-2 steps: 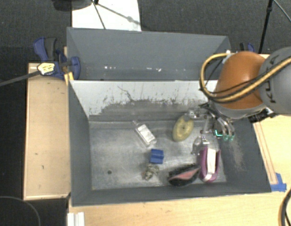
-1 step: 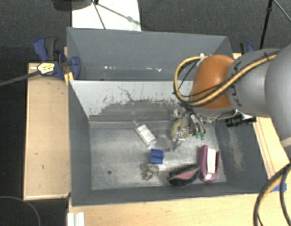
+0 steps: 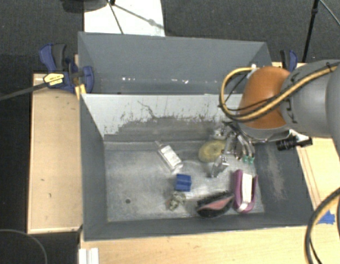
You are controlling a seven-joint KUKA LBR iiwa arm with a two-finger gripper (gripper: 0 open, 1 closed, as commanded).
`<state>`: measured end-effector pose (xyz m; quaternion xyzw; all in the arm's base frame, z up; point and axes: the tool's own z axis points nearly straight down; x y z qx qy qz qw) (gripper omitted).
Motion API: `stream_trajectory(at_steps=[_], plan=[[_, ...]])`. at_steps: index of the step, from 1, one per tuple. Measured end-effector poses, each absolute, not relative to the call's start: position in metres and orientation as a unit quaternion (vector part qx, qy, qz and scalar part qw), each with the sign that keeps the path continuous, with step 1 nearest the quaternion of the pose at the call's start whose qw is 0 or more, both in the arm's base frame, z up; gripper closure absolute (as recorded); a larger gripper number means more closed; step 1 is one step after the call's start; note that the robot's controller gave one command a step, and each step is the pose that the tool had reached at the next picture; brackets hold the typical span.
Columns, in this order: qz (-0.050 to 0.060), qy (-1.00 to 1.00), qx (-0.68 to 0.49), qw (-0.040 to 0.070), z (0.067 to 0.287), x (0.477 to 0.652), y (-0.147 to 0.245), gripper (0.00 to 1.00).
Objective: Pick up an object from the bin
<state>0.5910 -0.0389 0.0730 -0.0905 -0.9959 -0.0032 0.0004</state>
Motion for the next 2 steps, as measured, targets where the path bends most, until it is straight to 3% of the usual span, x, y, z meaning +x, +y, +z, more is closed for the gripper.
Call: stream_trajectory(at_steps=[1,2], plan=[[-0.001,-0.996,-0.090,0.000,0.072,0.591,-0.040,1.00],[0.000,-1.000,0.028,-0.005,0.200,0.575,-0.031,1.00]])
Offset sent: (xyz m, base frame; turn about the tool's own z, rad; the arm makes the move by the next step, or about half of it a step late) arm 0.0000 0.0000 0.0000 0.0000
